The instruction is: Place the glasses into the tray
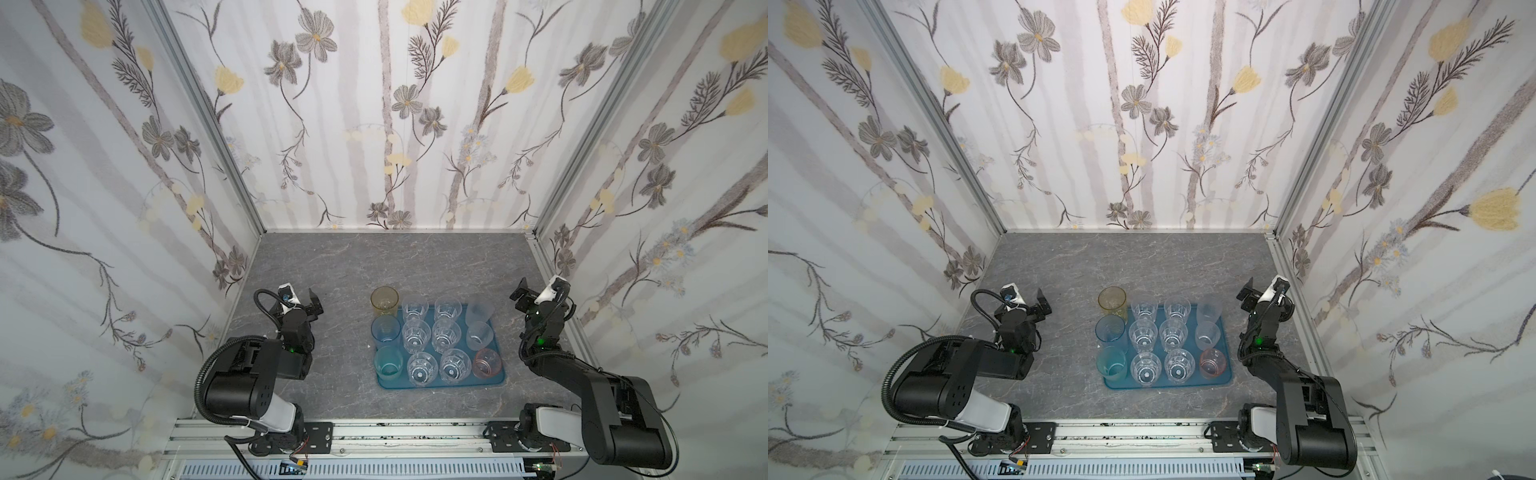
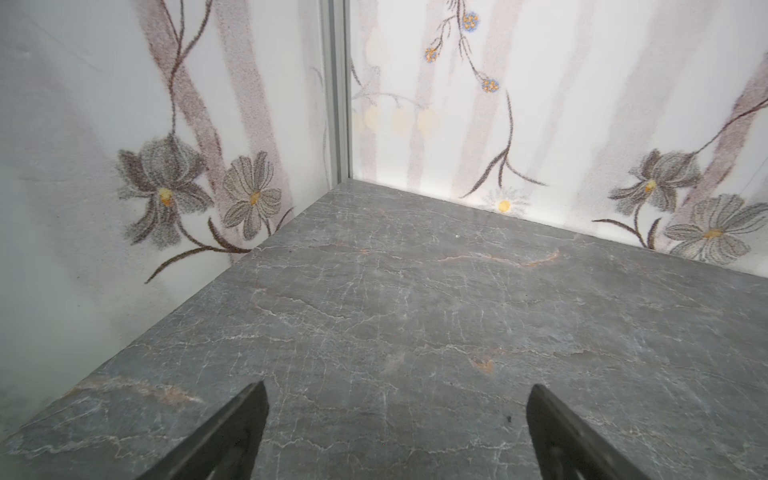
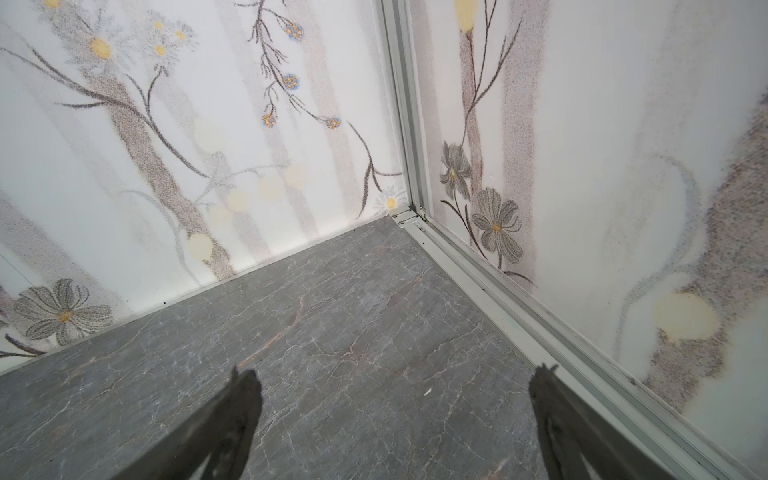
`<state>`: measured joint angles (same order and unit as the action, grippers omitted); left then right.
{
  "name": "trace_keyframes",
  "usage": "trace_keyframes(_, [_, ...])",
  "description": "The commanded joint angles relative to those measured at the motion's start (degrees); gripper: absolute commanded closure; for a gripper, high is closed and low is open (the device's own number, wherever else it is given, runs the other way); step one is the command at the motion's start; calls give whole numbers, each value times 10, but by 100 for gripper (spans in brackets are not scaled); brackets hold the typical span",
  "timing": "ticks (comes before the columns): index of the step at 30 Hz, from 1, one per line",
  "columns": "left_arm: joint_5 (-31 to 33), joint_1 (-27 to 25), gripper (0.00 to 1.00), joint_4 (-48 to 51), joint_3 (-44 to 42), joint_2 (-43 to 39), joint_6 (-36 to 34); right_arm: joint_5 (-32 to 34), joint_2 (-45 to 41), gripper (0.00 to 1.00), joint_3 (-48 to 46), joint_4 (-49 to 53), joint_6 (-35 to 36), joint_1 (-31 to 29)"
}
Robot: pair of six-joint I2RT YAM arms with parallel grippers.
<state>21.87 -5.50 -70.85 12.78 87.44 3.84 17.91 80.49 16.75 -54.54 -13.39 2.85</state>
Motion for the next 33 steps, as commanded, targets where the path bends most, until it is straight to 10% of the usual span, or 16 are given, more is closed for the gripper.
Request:
trace_keyframes(1, [-24,1,0,-47,8,7,-5,-8,-5,0,-13,-54,21,-8])
trace_keyframes(8, [-38,16,0,-81,-2,34,13,-10,66,0,-74,-261,90,-55])
trace_keyframes(33, [-48,22,0,-81,-3,33,15,-12,56,0,-68,-227,88,-54])
